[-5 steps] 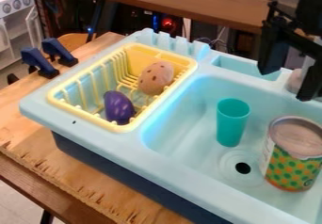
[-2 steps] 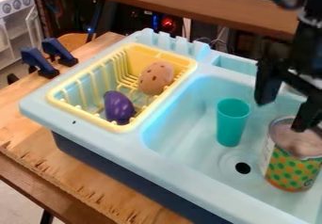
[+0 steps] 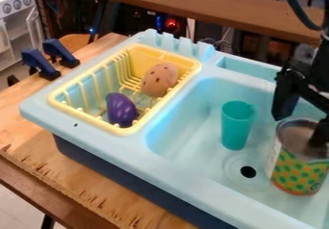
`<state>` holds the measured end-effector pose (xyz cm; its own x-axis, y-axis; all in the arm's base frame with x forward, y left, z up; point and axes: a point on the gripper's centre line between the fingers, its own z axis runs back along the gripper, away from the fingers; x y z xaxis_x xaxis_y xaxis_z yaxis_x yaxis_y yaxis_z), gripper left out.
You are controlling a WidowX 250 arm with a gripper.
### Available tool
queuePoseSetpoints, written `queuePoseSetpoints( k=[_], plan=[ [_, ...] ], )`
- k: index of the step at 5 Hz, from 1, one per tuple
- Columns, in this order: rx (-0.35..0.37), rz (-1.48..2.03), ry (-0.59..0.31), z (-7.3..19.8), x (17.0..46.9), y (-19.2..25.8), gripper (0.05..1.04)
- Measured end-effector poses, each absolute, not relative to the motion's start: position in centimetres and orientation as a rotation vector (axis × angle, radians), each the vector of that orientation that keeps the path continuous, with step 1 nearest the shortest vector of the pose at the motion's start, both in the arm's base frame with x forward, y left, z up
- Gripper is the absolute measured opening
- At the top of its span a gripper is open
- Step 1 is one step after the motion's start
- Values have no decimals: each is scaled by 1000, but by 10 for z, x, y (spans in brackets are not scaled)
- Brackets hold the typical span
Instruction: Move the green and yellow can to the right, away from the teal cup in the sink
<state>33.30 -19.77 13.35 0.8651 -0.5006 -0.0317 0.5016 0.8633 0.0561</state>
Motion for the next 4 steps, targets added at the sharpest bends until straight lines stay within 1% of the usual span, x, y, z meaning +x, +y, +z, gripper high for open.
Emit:
queuePoseSetpoints(
  k=[1,2,3,4],
  plan=[
    [76,-546,48,134,318,-211,1003],
    [90,-595,122,132,288,-223,1003],
    [69,-624,169,131,267,-229,1003],
    [62,-646,189,131,262,-230,1002]
  ],
)
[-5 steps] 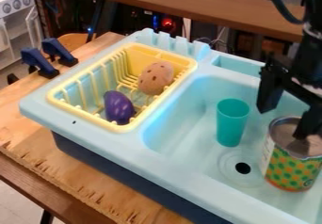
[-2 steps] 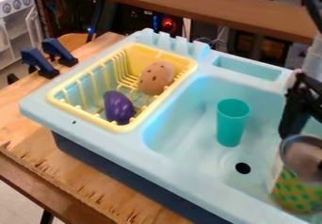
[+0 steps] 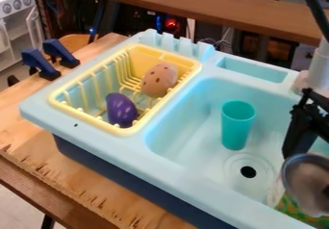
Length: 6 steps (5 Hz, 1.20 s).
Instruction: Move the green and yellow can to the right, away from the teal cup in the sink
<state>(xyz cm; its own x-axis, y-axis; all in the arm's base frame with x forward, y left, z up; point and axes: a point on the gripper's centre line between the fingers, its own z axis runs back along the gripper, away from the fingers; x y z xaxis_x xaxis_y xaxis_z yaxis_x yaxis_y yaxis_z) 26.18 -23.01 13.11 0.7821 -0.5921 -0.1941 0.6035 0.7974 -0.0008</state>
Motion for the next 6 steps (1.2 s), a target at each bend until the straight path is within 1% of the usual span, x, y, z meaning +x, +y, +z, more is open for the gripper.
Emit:
queuePoseSetpoints(
  k=[1,2,4,5,6],
  plan=[
    [48,-665,178,132,256,-227,1002],
    [43,-668,171,133,256,-226,1002],
    [16,-605,65,157,277,-205,1002],
    [15,-565,41,164,284,-193,1002],
    [23,-551,25,177,283,-189,1002]
  ],
)
